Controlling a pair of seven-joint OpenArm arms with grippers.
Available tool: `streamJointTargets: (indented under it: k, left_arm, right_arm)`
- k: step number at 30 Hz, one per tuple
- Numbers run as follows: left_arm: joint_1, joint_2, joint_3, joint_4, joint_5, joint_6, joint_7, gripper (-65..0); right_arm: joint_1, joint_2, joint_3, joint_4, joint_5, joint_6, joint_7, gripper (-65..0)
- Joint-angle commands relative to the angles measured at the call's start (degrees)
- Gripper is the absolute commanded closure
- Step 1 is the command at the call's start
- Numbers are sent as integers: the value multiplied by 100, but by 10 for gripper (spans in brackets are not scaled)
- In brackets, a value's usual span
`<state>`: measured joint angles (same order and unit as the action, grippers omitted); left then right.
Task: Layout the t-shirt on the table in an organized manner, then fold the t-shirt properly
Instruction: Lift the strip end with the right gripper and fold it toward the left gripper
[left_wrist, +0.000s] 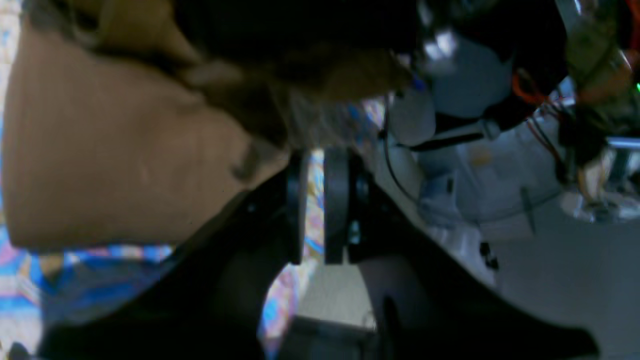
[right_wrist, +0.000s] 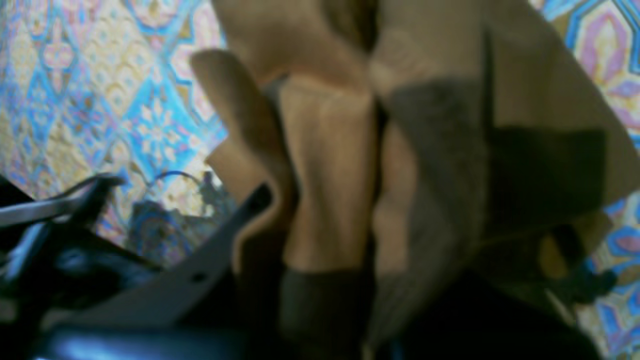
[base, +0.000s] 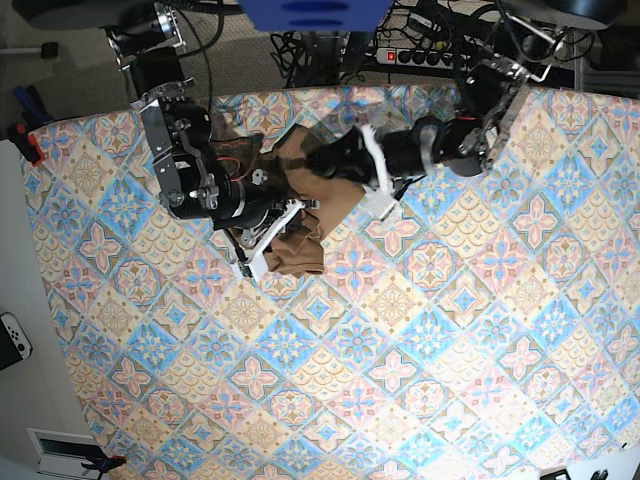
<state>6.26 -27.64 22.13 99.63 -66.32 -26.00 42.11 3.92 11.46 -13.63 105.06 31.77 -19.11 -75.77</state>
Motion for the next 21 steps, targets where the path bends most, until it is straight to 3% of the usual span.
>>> streamJointTargets:
  k: [1,5,9,12,15,21]
  left_arm:
    - [-24,-115,-28,239,-203,-77,-127,-63]
    - [55,-265,-37,397,-229,-77,-127,-63]
    - [55,-309,-46,415,-247,-68,-127,-63]
    - [222,-405,-442,555,-431,-68,-127,-63]
    - [574,-405,-1198,713,-1020,-86,-127,-63]
    - [1040,-405,-2472,784,-1868,-86,-118,-63]
  right_arm:
    - [104,18,22,101,27,26,38,0]
    - [96,18,-338,119,36,26,-357,0]
    - [96,27,-804,154,36,26,-423,-200]
    - [96,27,-1130,154,36,26,-423,-294]
    - [104,27,-1314,154,10,26,-423,-326]
    - [131,10,-1323,224,27,26,-423,-325]
